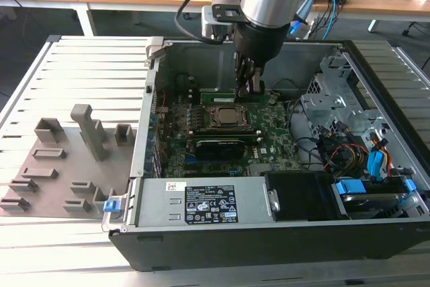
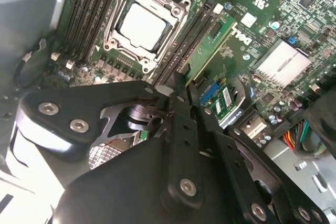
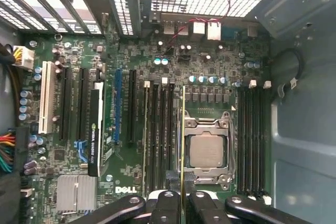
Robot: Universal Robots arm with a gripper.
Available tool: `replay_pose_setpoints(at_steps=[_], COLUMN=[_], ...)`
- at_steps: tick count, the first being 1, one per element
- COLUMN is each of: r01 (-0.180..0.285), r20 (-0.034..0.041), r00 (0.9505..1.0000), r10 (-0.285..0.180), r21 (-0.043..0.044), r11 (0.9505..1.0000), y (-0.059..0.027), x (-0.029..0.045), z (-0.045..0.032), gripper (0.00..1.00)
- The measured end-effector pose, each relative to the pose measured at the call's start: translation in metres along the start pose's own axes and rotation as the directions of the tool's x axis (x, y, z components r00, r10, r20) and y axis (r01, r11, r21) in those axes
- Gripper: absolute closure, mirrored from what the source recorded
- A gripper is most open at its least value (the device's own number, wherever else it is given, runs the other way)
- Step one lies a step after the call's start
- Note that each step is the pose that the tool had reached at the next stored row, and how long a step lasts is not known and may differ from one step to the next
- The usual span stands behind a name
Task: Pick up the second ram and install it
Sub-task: 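Insert the second ram into the second slot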
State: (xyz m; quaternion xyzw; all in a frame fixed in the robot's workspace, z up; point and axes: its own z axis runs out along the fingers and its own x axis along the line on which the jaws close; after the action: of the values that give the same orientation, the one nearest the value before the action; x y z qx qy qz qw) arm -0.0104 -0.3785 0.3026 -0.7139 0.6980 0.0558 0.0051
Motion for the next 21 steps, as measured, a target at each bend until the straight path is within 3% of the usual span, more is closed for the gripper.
replay_pose_setpoints(at_steps=[5, 21], r01=[0.000, 0.000], r20=[0.0000, 0.0001], r00=[1.0000, 1.0000], r10=[0.000, 0.000], r21=[0.0000, 0.0000], r11=[1.0000, 1.0000], y=[-0.0005, -0.0014], x=[0.0004, 0.0015], z=[0.0083, 0.0212], gripper=[0.86, 0.86])
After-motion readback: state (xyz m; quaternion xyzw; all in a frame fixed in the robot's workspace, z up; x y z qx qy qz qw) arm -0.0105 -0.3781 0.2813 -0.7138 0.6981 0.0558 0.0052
